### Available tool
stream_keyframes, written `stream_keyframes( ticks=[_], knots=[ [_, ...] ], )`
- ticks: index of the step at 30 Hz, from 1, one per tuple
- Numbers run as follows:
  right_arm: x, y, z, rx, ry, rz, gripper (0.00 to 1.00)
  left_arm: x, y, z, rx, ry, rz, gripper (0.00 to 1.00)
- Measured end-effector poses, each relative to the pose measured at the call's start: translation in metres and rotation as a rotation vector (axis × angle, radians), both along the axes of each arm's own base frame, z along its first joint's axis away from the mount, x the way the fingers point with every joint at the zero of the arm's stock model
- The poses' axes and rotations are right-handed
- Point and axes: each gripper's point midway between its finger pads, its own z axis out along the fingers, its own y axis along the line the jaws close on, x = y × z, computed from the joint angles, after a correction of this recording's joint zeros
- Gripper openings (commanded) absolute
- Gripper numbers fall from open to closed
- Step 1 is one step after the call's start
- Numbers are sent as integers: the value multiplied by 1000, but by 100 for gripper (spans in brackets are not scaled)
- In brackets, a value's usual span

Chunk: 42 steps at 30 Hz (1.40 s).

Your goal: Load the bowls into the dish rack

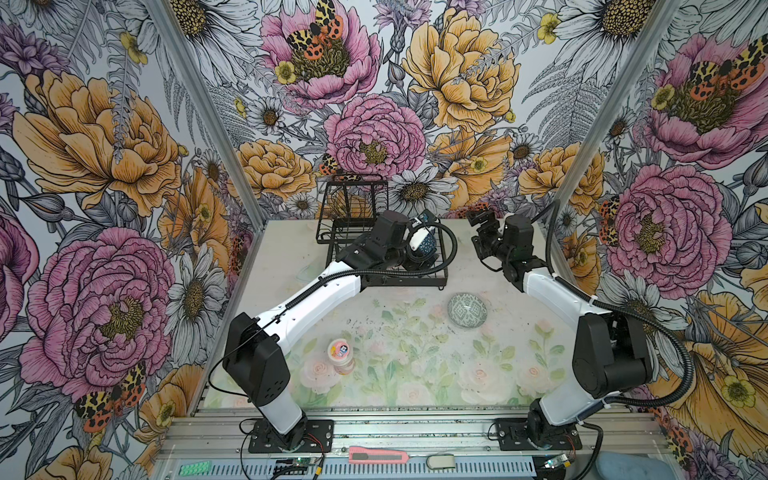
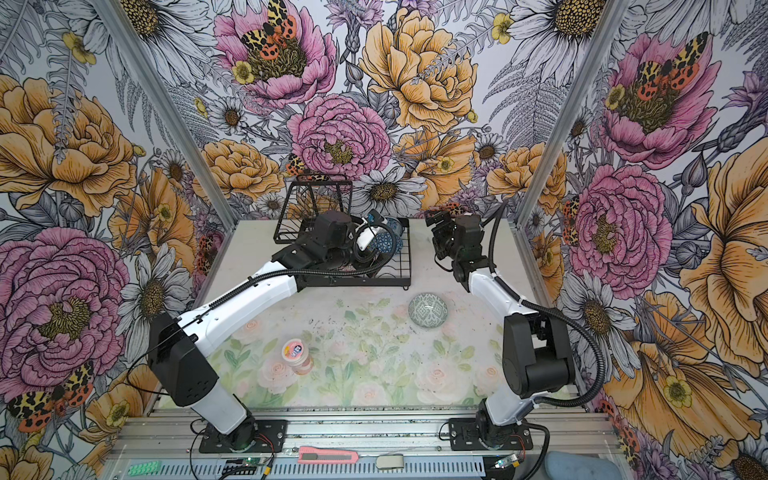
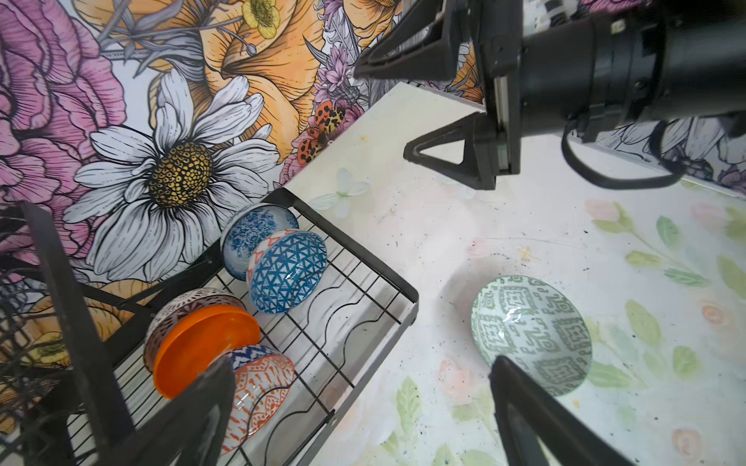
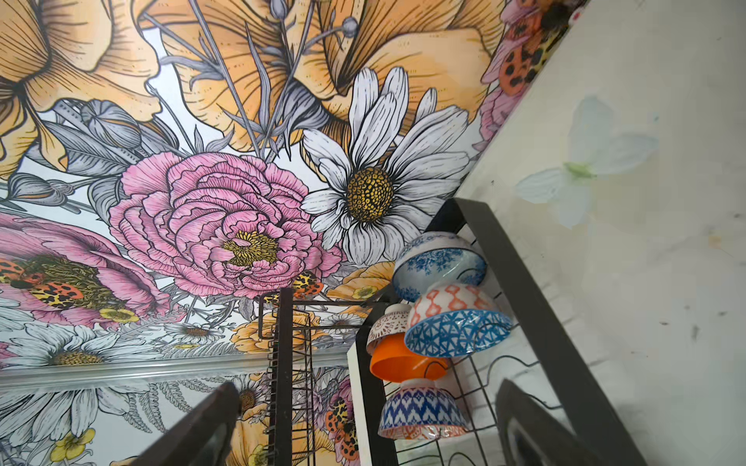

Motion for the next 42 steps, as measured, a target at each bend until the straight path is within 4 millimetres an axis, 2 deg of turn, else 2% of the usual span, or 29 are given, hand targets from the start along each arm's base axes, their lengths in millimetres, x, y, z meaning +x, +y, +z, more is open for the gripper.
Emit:
stream_keyframes(
  ticks=[3,6,12,15,19,22,27,32,42],
  knots=[
    [-18,-23,-4,-58,28,-20,99,-12,-16,-15,-14,60,-9,99],
    [-37,-36,-17,-110,69,-25,99,-25,-35,-33,-33,134,-20,99],
    [-75,-51,-45,-153,150,-32,99,-56,-70,-77,-10,273,-26,99],
    [-92,-55,-48,-155,164,-38,99,-67,-79,-104,-1,375,13,99],
    [-106,-53,-39,-172,138,-20,99,-63,-81,-135,24,467,101,99],
    [-113,-51,-33,-186,125,1,99,-61,-83,-148,27,512,142,99],
    [-134,-52,-30,-217,121,18,99,-53,-89,-159,1,576,210,98],
    [-149,-52,-29,-253,128,41,99,-51,-85,-169,-10,635,276,95],
    [-183,-56,-72,-281,233,45,99,-55,-76,-188,21,721,349,84]
  ],
)
